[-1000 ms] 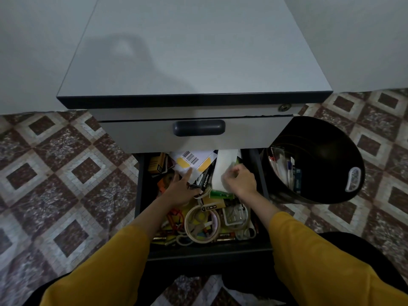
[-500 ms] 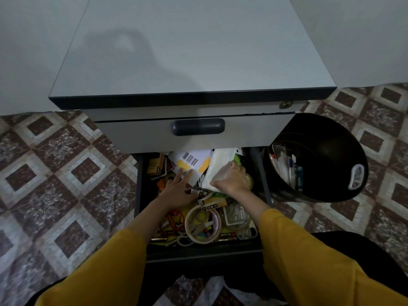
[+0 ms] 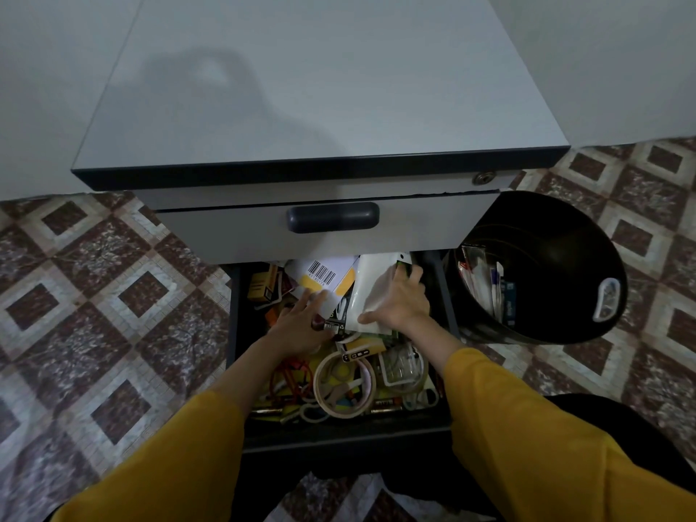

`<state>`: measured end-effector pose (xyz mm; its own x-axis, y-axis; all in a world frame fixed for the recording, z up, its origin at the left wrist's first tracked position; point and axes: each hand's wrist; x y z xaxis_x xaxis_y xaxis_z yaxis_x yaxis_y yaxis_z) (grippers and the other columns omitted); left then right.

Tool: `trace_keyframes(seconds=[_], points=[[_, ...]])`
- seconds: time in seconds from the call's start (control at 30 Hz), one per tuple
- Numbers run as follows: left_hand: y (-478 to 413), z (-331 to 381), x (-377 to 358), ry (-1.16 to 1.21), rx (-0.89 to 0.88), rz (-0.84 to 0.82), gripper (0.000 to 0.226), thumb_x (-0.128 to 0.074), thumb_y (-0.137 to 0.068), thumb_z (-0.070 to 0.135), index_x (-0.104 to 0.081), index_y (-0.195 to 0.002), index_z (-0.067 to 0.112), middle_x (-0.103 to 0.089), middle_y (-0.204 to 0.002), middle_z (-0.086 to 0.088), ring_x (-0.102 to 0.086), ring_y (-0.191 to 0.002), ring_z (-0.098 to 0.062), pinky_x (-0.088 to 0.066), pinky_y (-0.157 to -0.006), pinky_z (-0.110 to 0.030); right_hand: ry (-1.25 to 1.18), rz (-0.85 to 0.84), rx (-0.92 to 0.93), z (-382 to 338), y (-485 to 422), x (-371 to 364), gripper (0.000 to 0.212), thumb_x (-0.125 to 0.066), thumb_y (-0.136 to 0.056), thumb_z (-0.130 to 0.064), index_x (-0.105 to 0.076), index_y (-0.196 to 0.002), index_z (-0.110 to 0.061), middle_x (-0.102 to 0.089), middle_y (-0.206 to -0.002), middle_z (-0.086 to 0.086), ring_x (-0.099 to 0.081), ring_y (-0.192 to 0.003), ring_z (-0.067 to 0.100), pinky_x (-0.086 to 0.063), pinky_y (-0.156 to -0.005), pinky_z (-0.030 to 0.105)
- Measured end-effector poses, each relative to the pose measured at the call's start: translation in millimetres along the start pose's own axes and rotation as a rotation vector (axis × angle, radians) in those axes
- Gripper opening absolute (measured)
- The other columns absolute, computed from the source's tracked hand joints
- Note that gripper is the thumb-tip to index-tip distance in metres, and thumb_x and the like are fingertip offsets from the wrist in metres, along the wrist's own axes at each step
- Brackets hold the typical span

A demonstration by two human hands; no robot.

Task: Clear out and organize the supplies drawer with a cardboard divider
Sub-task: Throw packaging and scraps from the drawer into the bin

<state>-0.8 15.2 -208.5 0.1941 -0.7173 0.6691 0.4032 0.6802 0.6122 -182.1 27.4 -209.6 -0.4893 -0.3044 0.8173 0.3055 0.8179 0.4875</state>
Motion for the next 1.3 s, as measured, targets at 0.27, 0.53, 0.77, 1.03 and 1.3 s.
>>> trace_keyframes(seconds=[0.27, 0.53, 0.77, 1.03, 1.3], points=[[-0.8, 0.6, 1.3, 0.017, 0.017, -0.008, 0.074, -0.046, -0.095, 0.040, 0.001, -0.150, 0.028, 0.010, -0.158, -0.007, 0.006, -0.145, -0.025, -0.001, -0.115, -0.037, -0.065, -0.146, 0.074, 4.2, -7.9, 6.6, 0.122, -0.082, -0.065, -0.042, -0.002, -0.149, -0.002, 0.004, -0.158, 0.009, -0.020, -0.142, 0.029, -0.029, -0.110, 0.037], [1.7, 2.2, 0.7, 0.009, 0.012, -0.004, 0.073, -0.045, -0.096, 0.038, 0.003, -0.150, 0.026, 0.010, -0.157, -0.007, 0.006, -0.145, -0.024, -0.001, -0.116, -0.037, -0.083, -0.100, 0.084, 5.0, -8.2, 0.5, 0.121, -0.085, -0.061, -0.042, -0.007, -0.148, -0.009, -0.004, -0.150, 0.010, -0.032, -0.134, 0.032, -0.040, -0.105, 0.039], [2.2, 3.6, 3.6, 0.025, 0.017, -0.021, 0.072, -0.045, -0.096, 0.039, 0.002, -0.150, 0.027, 0.012, -0.157, -0.008, 0.007, -0.145, -0.025, 0.000, -0.116, -0.038, -0.051, -0.151, 0.089, 7.0, -15.6, 5.1, 0.130, -0.084, -0.058, -0.047, 0.000, -0.150, -0.010, 0.018, -0.156, 0.005, -0.020, -0.142, 0.032, -0.037, -0.107, 0.043], [0.3, 2.4, 3.9, 0.032, 0.024, -0.021, 0.073, -0.045, -0.096, 0.039, 0.002, -0.150, 0.028, 0.011, -0.157, -0.006, 0.004, -0.145, -0.027, -0.001, -0.116, -0.038, -0.161, -0.209, 0.080, 7.9, -26.6, 8.0, 0.132, -0.087, -0.056, -0.040, 0.002, -0.150, -0.013, 0.004, -0.159, 0.003, -0.012, -0.145, 0.026, -0.029, -0.113, 0.041], [1.9, 2.4, 1.9, 0.019, 0.028, -0.020, 0.075, -0.047, -0.095, 0.040, 0.002, -0.150, 0.028, 0.011, -0.157, -0.007, 0.005, -0.145, -0.025, -0.003, -0.116, -0.036, -0.142, -0.209, 0.088, 9.7, -24.7, 7.8, 0.127, -0.085, -0.060, -0.041, 0.000, -0.150, -0.012, 0.007, -0.158, 0.002, -0.009, -0.145, 0.026, -0.024, -0.113, 0.040]])
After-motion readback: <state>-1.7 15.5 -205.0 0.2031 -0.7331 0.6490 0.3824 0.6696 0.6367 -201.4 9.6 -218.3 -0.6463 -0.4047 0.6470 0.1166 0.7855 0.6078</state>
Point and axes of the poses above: each hand's wrist, its own y-axis away from the middle knuckle, its own x-axis out of the back of the hand, z = x × y
